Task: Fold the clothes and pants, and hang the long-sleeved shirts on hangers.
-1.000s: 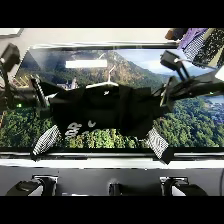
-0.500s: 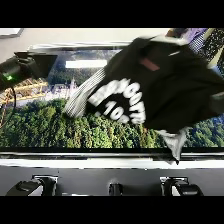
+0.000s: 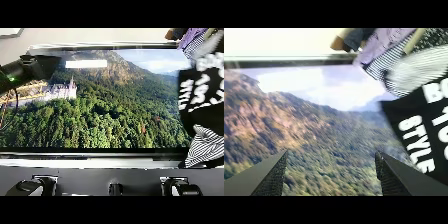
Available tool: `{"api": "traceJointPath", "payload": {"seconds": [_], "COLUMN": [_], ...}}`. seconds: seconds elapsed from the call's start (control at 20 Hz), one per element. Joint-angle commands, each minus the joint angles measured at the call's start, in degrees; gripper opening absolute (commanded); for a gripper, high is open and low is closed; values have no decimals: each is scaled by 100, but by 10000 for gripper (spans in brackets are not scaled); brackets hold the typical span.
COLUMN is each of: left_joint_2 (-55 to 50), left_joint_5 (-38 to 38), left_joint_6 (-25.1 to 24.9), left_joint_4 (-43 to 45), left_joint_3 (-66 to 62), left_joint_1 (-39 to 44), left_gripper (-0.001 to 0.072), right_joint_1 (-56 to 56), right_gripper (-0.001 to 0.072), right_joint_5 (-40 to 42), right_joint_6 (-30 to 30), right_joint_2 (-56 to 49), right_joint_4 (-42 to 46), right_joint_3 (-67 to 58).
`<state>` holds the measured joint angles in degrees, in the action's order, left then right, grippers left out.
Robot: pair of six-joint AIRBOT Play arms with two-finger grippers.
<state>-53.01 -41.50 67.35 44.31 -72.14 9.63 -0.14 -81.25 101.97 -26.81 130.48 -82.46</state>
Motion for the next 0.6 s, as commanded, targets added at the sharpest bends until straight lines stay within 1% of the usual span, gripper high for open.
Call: {"api": "traceJointPath", "payload": {"seconds": [0.0,0.05,0.1,0.25,0.3,0.4,0.45,0.55], "left_joint_2": [-2,-2,-2,-13,-17,-44,-61,-96], "left_joint_5": [-55,-55,-55,-55,-55,-55,-55,-55], "left_joint_6": [22,22,20,22,20,22,20,22], "left_joint_4": [2,4,4,4,4,4,4,4], "left_joint_3": [0,0,0,0,0,0,0,0], "left_joint_1": [83,83,83,83,83,83,83,83], "left_gripper": [621,621,621,621,621,621,621,621], "right_joint_1": [4,4,4,4,4,4,0,-343], "right_gripper": [29,29,29,29,29,29,29,29], "right_joint_5": [105,205,249,323,413,629,826,1222], "right_joint_6": [1064,1241,1298,1294,1320,1631,1692,1781], "right_joint_2": [-485,-826,-1121,-2181,-2459,-2931,-3128,-3453], "right_joint_4": [1532,2002,2358,3554,3685,3724,3814,3818], "right_joint_3": [-308,-525,-708,-1394,-1661,-2277,-2553,-3008]}}
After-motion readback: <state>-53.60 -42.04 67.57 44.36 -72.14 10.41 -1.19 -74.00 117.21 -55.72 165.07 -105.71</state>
